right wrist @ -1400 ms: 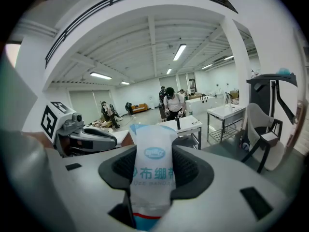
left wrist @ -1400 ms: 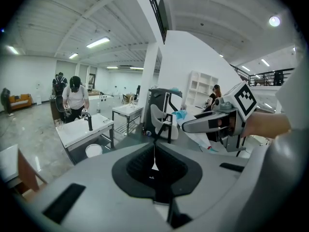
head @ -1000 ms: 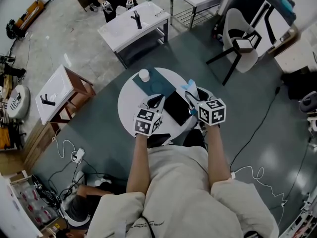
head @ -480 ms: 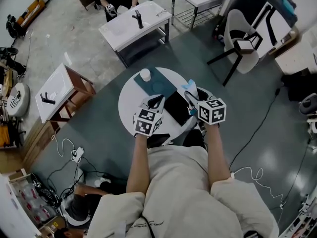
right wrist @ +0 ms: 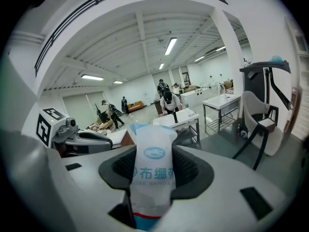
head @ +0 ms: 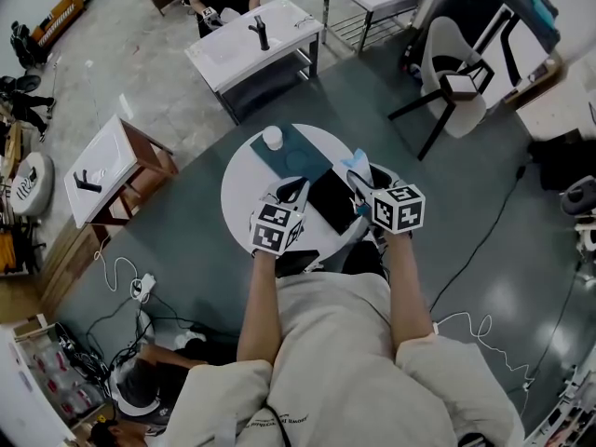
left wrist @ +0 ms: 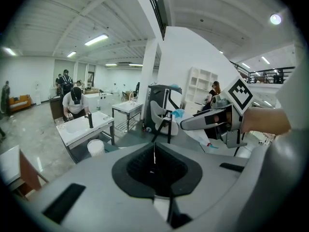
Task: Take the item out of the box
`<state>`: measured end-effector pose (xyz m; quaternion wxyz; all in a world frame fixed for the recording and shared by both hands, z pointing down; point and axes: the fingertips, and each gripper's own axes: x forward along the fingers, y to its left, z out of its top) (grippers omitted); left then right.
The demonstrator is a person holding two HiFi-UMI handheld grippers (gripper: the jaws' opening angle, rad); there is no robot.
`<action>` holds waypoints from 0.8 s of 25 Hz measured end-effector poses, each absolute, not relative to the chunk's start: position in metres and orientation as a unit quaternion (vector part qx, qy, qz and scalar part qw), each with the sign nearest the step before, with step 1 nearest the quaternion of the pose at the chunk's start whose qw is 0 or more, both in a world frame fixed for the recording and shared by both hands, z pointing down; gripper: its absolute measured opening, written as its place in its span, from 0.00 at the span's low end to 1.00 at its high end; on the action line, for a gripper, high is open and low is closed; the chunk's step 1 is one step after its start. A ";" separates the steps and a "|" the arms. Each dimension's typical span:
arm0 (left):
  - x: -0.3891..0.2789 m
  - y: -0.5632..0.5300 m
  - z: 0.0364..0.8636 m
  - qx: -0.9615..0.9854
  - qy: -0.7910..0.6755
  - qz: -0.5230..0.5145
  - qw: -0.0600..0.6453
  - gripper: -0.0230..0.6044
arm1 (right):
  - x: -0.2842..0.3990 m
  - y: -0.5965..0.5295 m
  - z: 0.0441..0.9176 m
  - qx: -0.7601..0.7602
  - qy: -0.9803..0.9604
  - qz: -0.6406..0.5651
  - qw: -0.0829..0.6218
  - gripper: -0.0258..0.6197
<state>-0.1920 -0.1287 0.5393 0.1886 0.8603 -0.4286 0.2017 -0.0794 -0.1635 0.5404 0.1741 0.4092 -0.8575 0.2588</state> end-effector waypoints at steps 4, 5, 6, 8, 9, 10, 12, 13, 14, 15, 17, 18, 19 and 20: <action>-0.188 -0.126 0.540 0.862 -0.425 0.201 0.189 0.07 | -0.080 -0.158 0.544 0.406 -0.858 0.258 0.181 0.37; -0.188 -0.126 0.540 0.862 -0.424 0.200 0.190 0.07 | -0.080 -0.157 0.544 0.406 -0.858 0.258 0.183 0.37; -0.187 -0.126 0.540 0.863 -0.424 0.201 0.190 0.07 | -0.081 -0.157 0.544 0.405 -0.858 0.258 0.183 0.37; -0.185 -0.126 0.541 0.863 -0.421 0.203 0.190 0.07 | -0.081 -0.158 0.544 0.404 -0.858 0.259 0.182 0.37; -0.184 -0.126 0.542 0.863 -0.421 0.204 0.190 0.07 | -0.081 -0.157 0.545 0.403 -0.858 0.260 0.183 0.37; -0.183 -0.125 0.543 0.863 -0.420 0.205 0.191 0.07 | -0.080 -0.157 0.547 0.402 -0.859 0.260 0.184 0.37; -0.183 -0.124 0.545 0.862 -0.421 0.206 0.192 0.07 | -0.079 -0.156 0.550 0.401 -0.858 0.260 0.188 0.37; -0.183 -0.124 0.545 0.862 -0.422 0.205 0.193 0.07 | -0.079 -0.156 0.551 0.401 -0.858 0.259 0.189 0.37; -0.183 -0.124 0.546 0.862 -0.422 0.205 0.193 0.07 | -0.079 -0.156 0.552 0.402 -0.857 0.259 0.191 0.37; -0.184 -0.124 0.545 0.862 -0.423 0.205 0.192 0.07 | -0.079 -0.156 0.553 0.404 -0.856 0.258 0.192 0.37; -0.185 -0.124 0.545 0.862 -0.423 0.205 0.190 0.07 | -0.079 -0.157 0.552 0.406 -0.856 0.257 0.192 0.37; -0.186 -0.125 0.544 0.862 -0.424 0.204 0.189 0.07 | -0.080 -0.158 0.551 0.406 -0.856 0.257 0.191 0.37; -0.187 -0.126 0.543 0.862 -0.424 0.203 0.188 0.07 | -0.081 -0.159 0.550 0.406 -0.856 0.258 0.188 0.37; -0.187 -0.127 0.541 0.862 -0.425 0.202 0.187 0.07 | -0.081 -0.160 0.549 0.405 -0.857 0.259 0.186 0.37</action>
